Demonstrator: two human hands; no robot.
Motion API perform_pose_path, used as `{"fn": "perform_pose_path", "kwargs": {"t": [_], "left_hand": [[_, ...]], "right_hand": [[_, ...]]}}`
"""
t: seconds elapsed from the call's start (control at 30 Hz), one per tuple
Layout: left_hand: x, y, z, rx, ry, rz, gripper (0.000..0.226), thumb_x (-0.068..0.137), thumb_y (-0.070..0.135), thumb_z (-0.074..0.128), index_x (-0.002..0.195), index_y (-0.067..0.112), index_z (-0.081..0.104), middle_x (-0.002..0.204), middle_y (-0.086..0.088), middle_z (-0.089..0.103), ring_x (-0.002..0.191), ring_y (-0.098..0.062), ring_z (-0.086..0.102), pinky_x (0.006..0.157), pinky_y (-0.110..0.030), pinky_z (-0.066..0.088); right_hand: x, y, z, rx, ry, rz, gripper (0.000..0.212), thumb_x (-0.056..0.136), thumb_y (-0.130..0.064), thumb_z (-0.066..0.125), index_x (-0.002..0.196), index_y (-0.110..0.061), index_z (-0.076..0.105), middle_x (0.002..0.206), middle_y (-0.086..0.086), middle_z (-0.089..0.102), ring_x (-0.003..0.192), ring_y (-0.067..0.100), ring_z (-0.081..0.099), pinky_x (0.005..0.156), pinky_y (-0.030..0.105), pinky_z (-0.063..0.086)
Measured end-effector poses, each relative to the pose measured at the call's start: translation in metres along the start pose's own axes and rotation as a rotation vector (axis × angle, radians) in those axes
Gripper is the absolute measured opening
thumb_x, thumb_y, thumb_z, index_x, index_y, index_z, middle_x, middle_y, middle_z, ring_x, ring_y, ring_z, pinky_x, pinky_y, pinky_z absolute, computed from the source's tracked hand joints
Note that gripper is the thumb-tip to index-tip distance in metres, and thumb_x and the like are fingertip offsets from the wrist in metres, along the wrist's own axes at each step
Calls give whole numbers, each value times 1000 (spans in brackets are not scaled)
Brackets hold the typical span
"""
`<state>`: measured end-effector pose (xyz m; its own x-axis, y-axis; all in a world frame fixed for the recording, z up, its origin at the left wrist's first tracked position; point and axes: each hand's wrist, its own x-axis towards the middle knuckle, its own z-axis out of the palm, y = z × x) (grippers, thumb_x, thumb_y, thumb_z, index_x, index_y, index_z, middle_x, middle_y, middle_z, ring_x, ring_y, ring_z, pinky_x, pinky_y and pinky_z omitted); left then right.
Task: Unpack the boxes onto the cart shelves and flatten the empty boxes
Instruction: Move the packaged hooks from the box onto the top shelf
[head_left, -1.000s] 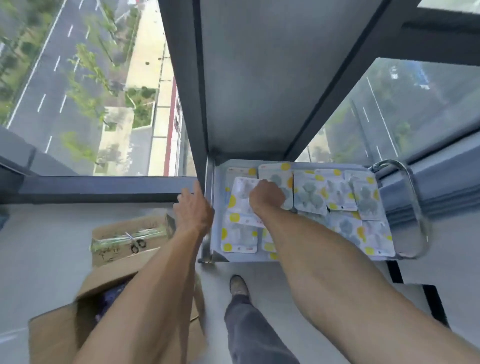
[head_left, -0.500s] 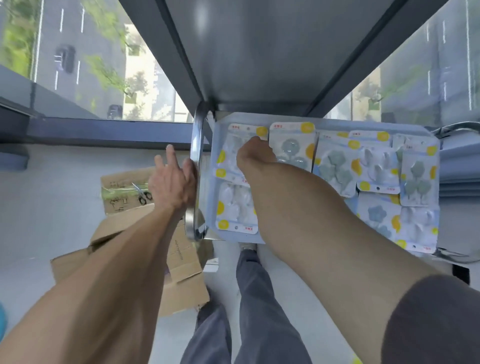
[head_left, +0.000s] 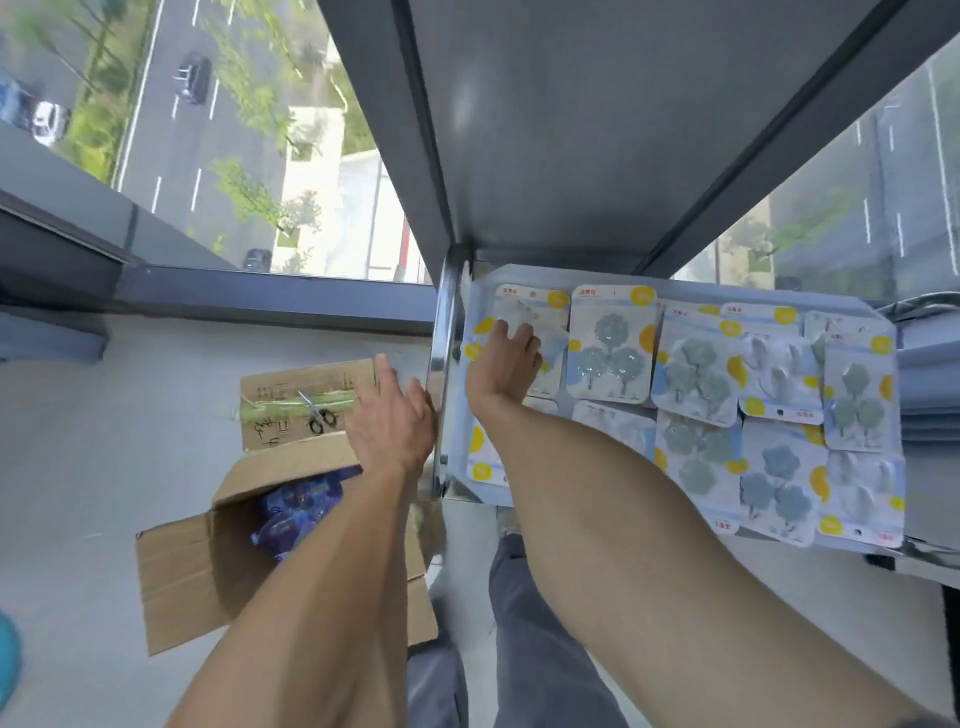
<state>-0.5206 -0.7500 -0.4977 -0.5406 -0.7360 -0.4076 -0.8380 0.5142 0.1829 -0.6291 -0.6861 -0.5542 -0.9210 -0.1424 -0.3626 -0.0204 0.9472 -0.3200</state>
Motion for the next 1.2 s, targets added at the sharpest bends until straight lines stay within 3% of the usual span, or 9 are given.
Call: {"fn": "perform_pose_path", "kwargs": {"t": [0.13,0.3,0.4,0.5,0.57,0.73,0.97,1.07,1.2], "left_hand": [[-18,-74,-26,-34,-62,-190,48,101,30,42,145,13,31,127,-20,50,108,-35,54,90,-48,47],[-26,-196,-75,-77,-131,-462,43,97,17,48,138,5,39,132,-24,47,113,-38,53,95,-45,46],[-21,-269,-88,-45,-133,-461,44,97,18,49,137,2,39,135,-25,47,121,-42,51,101,-47,44],[-11,-330,-84,-50,-155,-401,42,98,19,49,136,2,42,134,-24,50,122,-41,51,99,-45,44],[-5,-378,-68,-44,-203,-353,41,98,18,46,137,4,44,135,-23,52,124,-40,51,97,-43,42],[10,-478,18,-81,-359,-306,37,92,12,49,128,4,52,130,-21,58,118,-39,55,93,-39,47],[72,-557,193,-109,-468,-374,35,93,22,52,124,7,56,132,-22,58,120,-38,56,94,-38,46],[93,-561,267,-131,-469,-339,35,92,20,51,124,9,58,132,-21,59,120,-37,56,95,-39,46],[94,-557,341,-116,-537,-248,30,90,19,50,118,11,56,122,-17,62,112,-36,58,82,-36,43]], "right_hand": [[-24,-32,-18,35,-21,-75,37,90,-1,53,126,-10,51,131,14,44,115,33,48,90,40,46],[-83,-98,-21,149,110,4,28,90,-4,52,117,-9,53,123,13,49,110,31,51,83,39,48],[-134,-136,6,194,181,-143,25,86,1,46,106,-8,57,111,12,55,97,30,54,76,39,50],[-181,-160,55,264,208,-188,17,83,2,45,85,-12,55,89,9,62,76,29,55,59,31,35],[-215,-170,112,259,108,-152,16,84,-1,45,81,-14,55,82,8,62,71,26,53,60,30,34],[-278,-156,277,20,-340,-79,20,89,-7,49,100,-11,65,99,11,66,91,30,63,70,32,50],[-301,-101,487,-133,-734,40,29,92,-13,52,116,0,63,122,20,63,115,35,58,89,36,48],[-292,-77,550,-89,-768,133,38,93,-18,54,126,-1,55,135,21,49,124,36,49,97,37,42],[-275,-45,601,-123,-596,181,46,90,-16,57,132,-1,47,146,21,33,129,38,44,102,41,39]]}}
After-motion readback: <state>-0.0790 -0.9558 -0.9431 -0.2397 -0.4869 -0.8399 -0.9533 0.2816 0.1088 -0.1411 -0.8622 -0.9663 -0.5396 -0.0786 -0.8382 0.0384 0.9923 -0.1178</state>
